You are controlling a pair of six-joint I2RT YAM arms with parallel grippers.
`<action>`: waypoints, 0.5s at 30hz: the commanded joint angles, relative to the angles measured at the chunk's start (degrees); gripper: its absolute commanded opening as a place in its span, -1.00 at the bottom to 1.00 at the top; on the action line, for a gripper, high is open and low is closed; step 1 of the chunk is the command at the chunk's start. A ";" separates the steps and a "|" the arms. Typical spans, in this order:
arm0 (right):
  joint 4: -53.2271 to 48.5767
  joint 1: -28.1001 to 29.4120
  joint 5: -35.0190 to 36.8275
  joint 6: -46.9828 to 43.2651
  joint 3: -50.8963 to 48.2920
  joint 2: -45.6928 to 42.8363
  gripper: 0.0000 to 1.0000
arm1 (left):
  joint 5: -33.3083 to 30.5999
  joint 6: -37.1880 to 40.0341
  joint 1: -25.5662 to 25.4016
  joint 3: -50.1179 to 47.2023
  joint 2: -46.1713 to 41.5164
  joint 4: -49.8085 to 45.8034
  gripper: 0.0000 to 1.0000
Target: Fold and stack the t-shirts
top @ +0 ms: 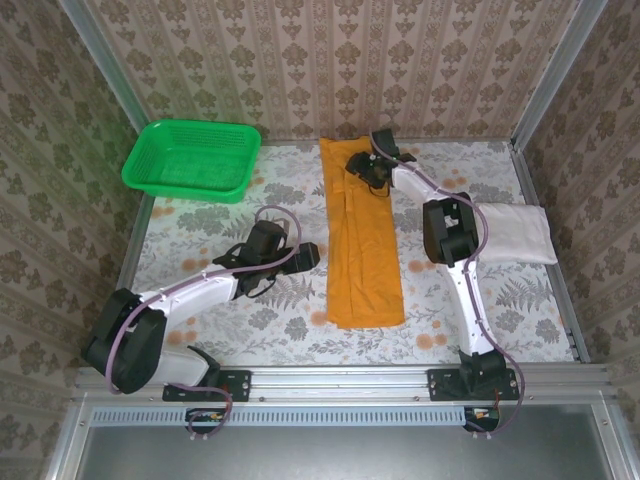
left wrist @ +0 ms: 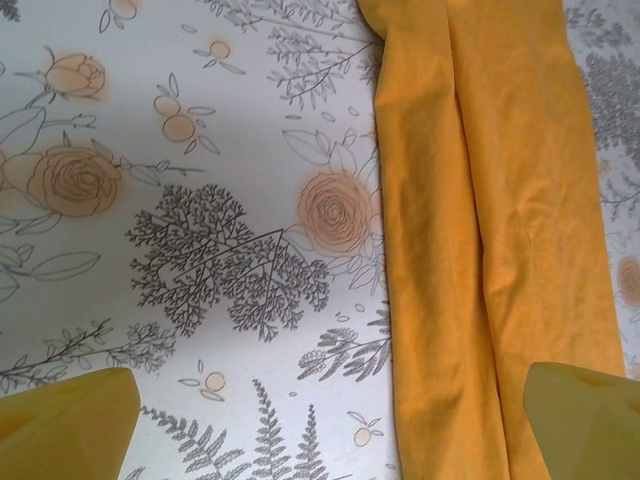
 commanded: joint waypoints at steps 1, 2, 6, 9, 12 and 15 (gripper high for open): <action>-1.07 -1.43 -0.20 -4.18 -0.55 0.37 0.20 | 1.09 0.93 0.42 0.43 0.62 3.00 1.00; -1.03 -1.64 -1.52 -6.05 0.09 0.25 0.23 | 1.30 1.05 0.43 0.26 0.50 3.68 0.99; 0.95 -1.26 -4.38 -13.77 -2.20 -3.97 0.38 | 1.94 2.96 0.64 0.50 0.49 4.65 1.00; 6.63 -0.43 -3.54 -20.54 -11.63 -11.60 0.58 | 4.91 9.95 1.98 2.55 0.83 1.45 1.00; 14.02 0.21 -1.97 -25.31 -24.81 -21.13 0.74 | 4.41 17.33 3.81 5.65 0.43 -3.65 1.00; 19.08 0.74 -1.10 -29.75 -37.70 -30.36 0.82 | 6.05 23.63 6.40 7.72 -1.20 -6.72 1.00</action>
